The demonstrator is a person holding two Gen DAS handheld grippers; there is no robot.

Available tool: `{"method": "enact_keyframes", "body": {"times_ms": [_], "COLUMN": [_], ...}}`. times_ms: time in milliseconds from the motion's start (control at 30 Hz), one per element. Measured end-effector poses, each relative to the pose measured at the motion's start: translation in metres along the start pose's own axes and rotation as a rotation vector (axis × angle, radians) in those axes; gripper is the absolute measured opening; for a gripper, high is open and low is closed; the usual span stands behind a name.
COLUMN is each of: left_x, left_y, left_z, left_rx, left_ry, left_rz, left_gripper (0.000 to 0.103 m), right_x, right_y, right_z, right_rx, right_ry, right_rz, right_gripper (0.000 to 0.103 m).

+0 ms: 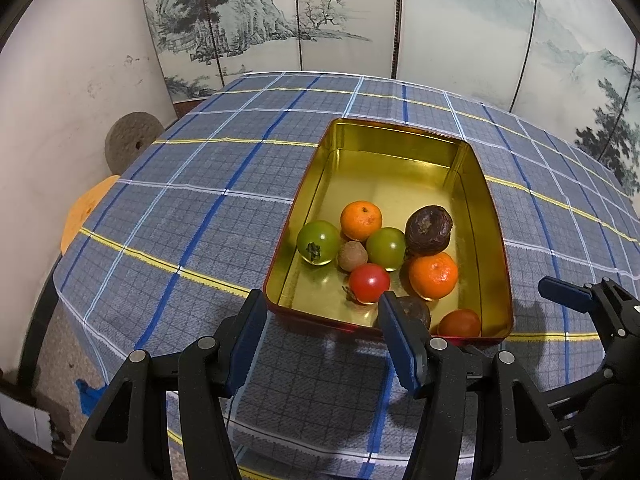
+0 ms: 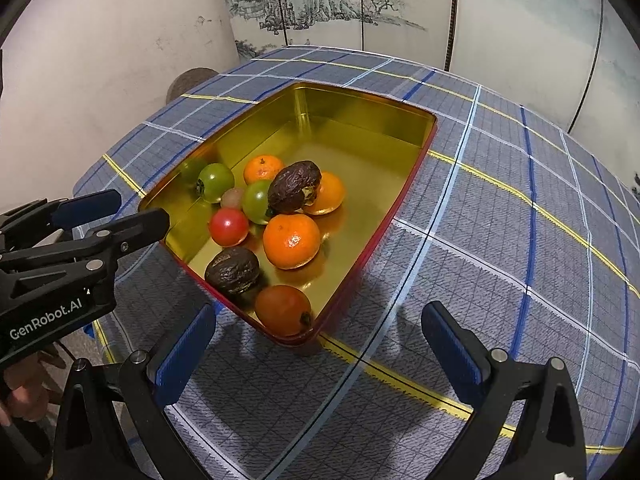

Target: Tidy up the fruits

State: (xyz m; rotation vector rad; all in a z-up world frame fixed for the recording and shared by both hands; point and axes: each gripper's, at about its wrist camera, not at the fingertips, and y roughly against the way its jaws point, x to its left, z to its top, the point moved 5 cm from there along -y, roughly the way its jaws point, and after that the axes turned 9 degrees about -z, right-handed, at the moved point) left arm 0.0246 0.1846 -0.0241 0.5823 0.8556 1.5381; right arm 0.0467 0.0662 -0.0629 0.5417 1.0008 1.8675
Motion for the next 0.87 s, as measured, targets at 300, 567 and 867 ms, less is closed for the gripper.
{"method": "enact_keyframes", "body": {"times_ms": [300,567,867], "left_x": [-0.0019,-0.0036,-0.0030], "left_y": [-0.0002,-0.0023,-0.0024], "left_z": [-0.0015,-0.0019,-0.0020], "left_rx": [0.000,0.006,0.005], "left_ry": [-0.005,-0.003,0.000], "left_rz": [-0.002,-0.008,-0.003], "left_gripper": [0.059,0.059,0.064], "right_x": [0.0014,0.0009,0.0006], "right_y": [-0.0008,-0.0007,-0.0010], "right_z": [-0.0001,-0.0001,-0.0003], "right_rx": [0.002,0.004,0.005], "right_ry": [0.000,0.000,0.001], "right_rz": [-0.001,-0.002,-0.001], "right_gripper": [0.102,0.102,0.102]}}
